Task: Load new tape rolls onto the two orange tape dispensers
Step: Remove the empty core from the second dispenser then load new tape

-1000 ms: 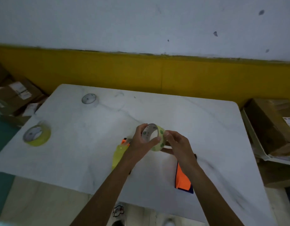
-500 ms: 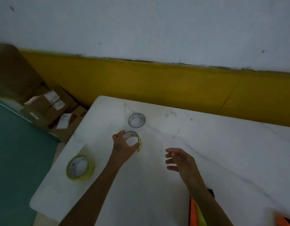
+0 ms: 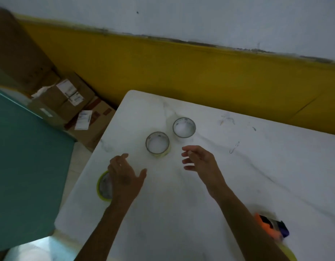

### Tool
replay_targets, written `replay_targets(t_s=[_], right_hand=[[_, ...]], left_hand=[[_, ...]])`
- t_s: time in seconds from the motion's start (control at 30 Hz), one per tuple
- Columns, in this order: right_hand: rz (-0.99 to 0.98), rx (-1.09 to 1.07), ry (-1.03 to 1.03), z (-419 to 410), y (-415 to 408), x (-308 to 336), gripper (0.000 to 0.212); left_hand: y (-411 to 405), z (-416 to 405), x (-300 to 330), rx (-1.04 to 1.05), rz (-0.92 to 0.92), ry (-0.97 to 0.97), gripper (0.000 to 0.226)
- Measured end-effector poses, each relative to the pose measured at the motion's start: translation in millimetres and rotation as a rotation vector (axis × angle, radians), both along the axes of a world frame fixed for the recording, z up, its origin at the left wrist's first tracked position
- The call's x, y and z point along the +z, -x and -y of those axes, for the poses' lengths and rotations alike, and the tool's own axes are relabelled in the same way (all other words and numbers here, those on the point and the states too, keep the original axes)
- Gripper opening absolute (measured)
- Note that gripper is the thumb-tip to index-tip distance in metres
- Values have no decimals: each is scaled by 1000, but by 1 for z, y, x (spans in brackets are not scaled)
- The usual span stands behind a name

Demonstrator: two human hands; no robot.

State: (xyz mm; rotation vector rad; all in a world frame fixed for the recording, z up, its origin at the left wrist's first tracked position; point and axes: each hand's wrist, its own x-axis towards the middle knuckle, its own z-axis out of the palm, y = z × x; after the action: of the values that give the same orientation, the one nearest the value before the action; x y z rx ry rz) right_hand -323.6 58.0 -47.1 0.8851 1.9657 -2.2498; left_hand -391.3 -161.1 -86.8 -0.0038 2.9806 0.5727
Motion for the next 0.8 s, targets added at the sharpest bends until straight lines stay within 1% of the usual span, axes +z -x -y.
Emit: replay_targets(t_s=[0.03,0.07,0.1,0.13,0.17,0.23,0.27,0.3,0.33,0.37,0.4,0.43,0.47,0.5,0.53,0.57,0.6,0.63,0.73,0.8], right_hand=[[-1,8,-2,4,2,1,23],[0,18,0,8,3,1,24],[7,30,5,14,2,2,24],[13,46,8,18,2,3,24],[18,67,7,23,0,4,24],[26,118,-10,31,-4,5,24],[22,150,-25,34,-8,5,24],[12,186,-45,36,-13,7,24],[-11,226,-69,37,-20,9,23],[-50,274,-100,38,-30,13,23],[-105,330,-139,38,-41,17,29],[-164,382,-191,36,-55,22,44],[-214,418,-253,32,-69,27,64],[-249,430,-337,26,-84,32,81],[-280,413,-434,17,-98,36,90],[-309,374,-522,6,-113,41,91],[-332,322,-577,-6,-129,45,84],[-348,268,-579,-19,-147,49,75],[-341,56,-396,-60,-210,59,49],[-300,-121,-283,-89,-257,62,26]], left_hand=[[-13,14,-2,28,-10,64,80],[-24,26,-7,44,30,117,79],[-34,35,-10,62,109,142,78],[-41,41,-11,74,183,127,74],[-45,43,-9,81,218,78,64],[-46,41,6,96,230,-39,39],[-45,38,17,103,233,-95,33],[-43,34,29,114,252,-169,30],[-44,27,43,138,283,-284,29],[-46,19,58,176,333,-442,28],[-52,9,73,202,399,-625,26],[-62,-3,88,203,457,-777,25],[-73,-16,99,184,500,-879,24],[-86,-29,108,158,526,-943,23],[-98,-44,116,127,543,-990,24],[-111,-61,122,87,564,-1024,26],[-125,-78,126,36,587,-1040,29],[-141,-95,129,-17,604,-1045,30],[-193,-148,134,-129,635,-1042,24],[-236,-183,131,-214,658,-1014,24]])
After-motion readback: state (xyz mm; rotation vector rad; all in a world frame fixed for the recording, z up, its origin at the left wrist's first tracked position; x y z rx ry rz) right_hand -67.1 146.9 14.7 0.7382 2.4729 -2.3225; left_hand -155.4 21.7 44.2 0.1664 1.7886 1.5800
